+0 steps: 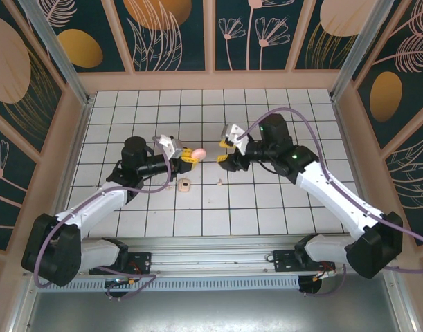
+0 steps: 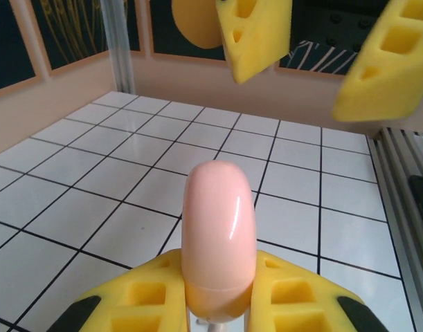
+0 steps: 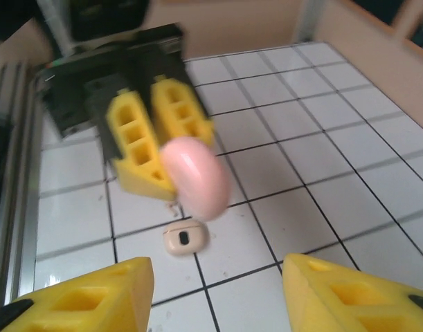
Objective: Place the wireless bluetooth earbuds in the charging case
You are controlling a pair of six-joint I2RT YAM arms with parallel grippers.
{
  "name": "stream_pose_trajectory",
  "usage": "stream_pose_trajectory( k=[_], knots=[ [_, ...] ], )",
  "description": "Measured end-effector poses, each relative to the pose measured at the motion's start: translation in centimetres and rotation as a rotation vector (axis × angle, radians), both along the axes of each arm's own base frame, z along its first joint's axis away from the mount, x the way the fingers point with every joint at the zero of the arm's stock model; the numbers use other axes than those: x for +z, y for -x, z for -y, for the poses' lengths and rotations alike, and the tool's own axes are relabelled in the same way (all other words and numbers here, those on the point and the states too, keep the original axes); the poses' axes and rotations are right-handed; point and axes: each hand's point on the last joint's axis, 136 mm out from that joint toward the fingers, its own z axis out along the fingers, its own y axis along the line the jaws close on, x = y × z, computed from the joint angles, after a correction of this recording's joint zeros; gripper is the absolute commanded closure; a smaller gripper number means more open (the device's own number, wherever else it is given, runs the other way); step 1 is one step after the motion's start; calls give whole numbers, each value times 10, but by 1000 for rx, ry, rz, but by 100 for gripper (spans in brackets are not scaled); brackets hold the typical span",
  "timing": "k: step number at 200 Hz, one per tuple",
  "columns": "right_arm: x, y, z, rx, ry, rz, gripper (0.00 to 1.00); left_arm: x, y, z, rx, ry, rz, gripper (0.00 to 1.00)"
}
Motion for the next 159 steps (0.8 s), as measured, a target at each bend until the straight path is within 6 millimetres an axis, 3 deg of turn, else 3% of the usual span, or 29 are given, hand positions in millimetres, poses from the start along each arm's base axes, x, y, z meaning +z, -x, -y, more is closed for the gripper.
stream_pose_trajectory(
  k=[28, 54, 80, 113, 138, 159],
  knots=[
    [-1, -34, 22, -287, -107, -188, 49, 6, -19, 2, 78, 36, -118, 91],
    [-12, -72, 68, -645, -211, -391, 49, 12, -41, 12, 142, 50, -240, 92],
    [-30, -93, 114, -920, -301, -558, 50, 16, -60, 41, 163, 39, -389, 95],
    [-59, -91, 141, -1102, -360, -689, 50, 3, -70, 82, 172, 1, -572, 98],
    [-72, -79, 152, -1168, -382, -728, 51, -25, -67, 112, 187, -50, -706, 98],
    [-68, -72, 160, -1196, -412, -718, 50, -57, -67, 135, 210, -93, -823, 98]
  ],
)
